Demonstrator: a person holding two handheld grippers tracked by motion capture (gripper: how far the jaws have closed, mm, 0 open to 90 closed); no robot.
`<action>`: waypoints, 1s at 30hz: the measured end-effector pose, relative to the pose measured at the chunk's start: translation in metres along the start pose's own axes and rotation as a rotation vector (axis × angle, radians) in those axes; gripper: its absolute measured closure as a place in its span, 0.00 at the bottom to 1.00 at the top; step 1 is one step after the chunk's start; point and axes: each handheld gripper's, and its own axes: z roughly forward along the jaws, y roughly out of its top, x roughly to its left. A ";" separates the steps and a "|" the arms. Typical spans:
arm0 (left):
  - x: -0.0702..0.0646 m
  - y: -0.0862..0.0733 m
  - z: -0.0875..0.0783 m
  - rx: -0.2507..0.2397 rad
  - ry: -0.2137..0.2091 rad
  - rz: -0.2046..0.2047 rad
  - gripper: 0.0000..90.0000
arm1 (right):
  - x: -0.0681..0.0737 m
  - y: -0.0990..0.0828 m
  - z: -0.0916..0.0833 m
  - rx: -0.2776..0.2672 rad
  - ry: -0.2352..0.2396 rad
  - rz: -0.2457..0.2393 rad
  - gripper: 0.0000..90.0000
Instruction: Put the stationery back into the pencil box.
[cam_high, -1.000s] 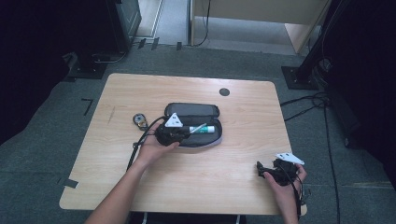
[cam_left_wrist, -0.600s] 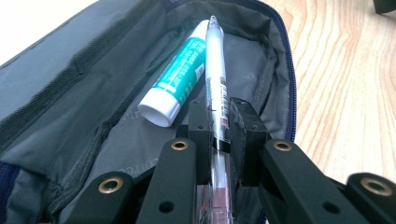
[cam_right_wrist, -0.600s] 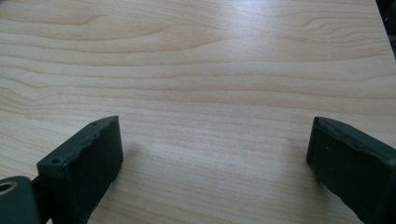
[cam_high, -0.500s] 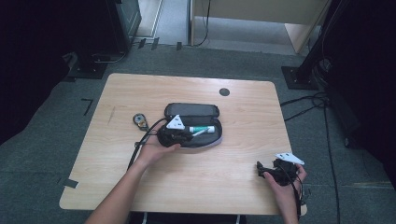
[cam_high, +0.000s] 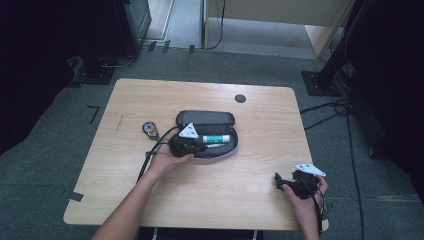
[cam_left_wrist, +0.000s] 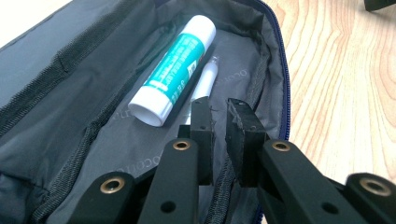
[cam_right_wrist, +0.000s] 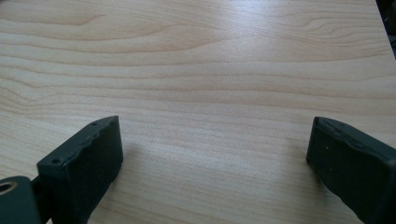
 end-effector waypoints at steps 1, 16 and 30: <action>0.000 0.000 -0.001 -0.005 0.002 -0.004 0.89 | 0.000 0.000 0.000 0.000 0.000 0.000 0.04; 0.021 -0.018 -0.053 -0.160 0.151 -0.181 0.63 | 0.000 0.000 0.000 0.000 0.000 0.000 0.04; 0.053 -0.046 -0.102 -0.216 0.259 -0.324 0.50 | 0.000 0.000 0.000 0.000 0.000 0.000 0.04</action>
